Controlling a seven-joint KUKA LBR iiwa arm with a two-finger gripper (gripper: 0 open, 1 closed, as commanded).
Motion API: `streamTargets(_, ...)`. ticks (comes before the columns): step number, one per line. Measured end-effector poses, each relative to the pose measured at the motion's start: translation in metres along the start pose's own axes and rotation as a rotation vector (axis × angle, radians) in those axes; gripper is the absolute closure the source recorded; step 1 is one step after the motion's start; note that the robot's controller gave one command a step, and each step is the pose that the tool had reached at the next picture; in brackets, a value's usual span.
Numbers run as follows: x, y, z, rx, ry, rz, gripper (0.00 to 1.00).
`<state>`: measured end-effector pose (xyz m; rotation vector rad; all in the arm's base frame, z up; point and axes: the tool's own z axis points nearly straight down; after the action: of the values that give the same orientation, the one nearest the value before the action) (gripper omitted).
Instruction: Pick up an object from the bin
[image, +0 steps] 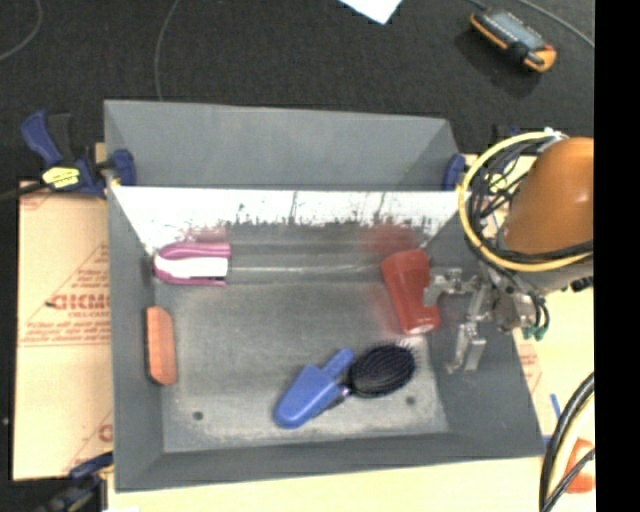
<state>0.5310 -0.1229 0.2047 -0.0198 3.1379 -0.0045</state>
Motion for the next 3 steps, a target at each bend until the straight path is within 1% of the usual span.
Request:
streamTargets(1,0.0,0.0,0.0,0.0,0.0,0.0,0.0)
streamTargets(2,0.012,0.035,0.074,0.0,0.001,-0.097,0.0)
streamTargets(3,0.019,0.037,0.079,0.003,-0.01,-0.1,0.0)
